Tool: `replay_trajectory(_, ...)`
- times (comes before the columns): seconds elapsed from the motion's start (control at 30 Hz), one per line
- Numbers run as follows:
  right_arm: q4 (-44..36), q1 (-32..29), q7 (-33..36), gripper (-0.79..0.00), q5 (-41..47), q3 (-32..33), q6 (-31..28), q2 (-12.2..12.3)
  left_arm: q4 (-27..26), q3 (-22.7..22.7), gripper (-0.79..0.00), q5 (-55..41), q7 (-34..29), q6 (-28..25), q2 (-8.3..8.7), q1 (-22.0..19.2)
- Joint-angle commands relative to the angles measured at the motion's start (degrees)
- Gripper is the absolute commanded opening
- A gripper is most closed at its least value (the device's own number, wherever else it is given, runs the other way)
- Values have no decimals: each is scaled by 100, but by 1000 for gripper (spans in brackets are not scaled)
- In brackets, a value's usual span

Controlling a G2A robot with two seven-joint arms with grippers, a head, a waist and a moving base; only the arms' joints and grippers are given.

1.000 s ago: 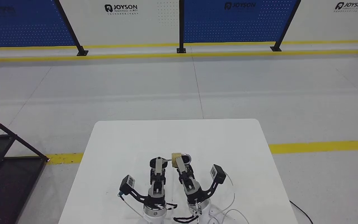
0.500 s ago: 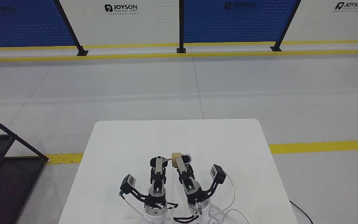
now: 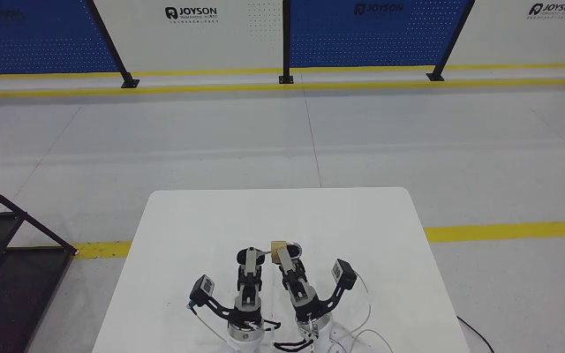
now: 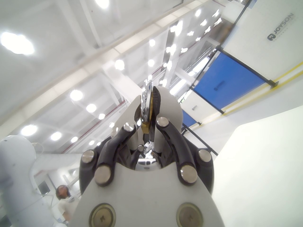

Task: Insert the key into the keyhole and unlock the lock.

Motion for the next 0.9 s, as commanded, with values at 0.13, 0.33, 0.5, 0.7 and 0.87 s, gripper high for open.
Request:
replay_trajectory(0.13,0,0,0,-785,0,0,0,0,-12,1,-785,-19,-48,-41,10,10)
replay_trajectory(0.33,0,0,0,-785,0,0,0,0,1,24,-785,-58,-76,-31,8,-17)
replay_trajectory(0.5,0,0,0,-785,0,0,0,0,19,49,-785,-72,-74,-33,6,-48)
replay_trajectory(0.7,0,0,0,-785,0,0,0,0,16,39,-785,-77,-38,-57,14,-30)
replay_trajectory(0.87,0,0,0,-785,0,0,0,0,-8,34,-785,-102,-62,-81,21,-15)
